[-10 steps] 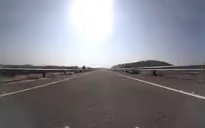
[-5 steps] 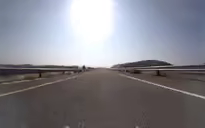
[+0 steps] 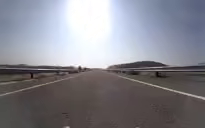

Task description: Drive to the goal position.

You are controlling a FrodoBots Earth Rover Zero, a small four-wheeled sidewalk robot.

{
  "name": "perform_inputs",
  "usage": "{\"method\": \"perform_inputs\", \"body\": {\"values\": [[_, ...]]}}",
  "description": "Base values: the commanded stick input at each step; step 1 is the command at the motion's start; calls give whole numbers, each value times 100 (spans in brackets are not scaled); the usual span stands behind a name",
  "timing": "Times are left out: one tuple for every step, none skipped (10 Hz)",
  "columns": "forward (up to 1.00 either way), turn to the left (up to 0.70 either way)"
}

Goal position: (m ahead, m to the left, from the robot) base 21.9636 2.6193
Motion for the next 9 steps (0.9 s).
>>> {"method": "perform_inputs", "body": {"values": [[100,-22],[100,-5],[100,0],[100,0],[100,0],[100,0],[100,0],[100,0],[100,0]]}}
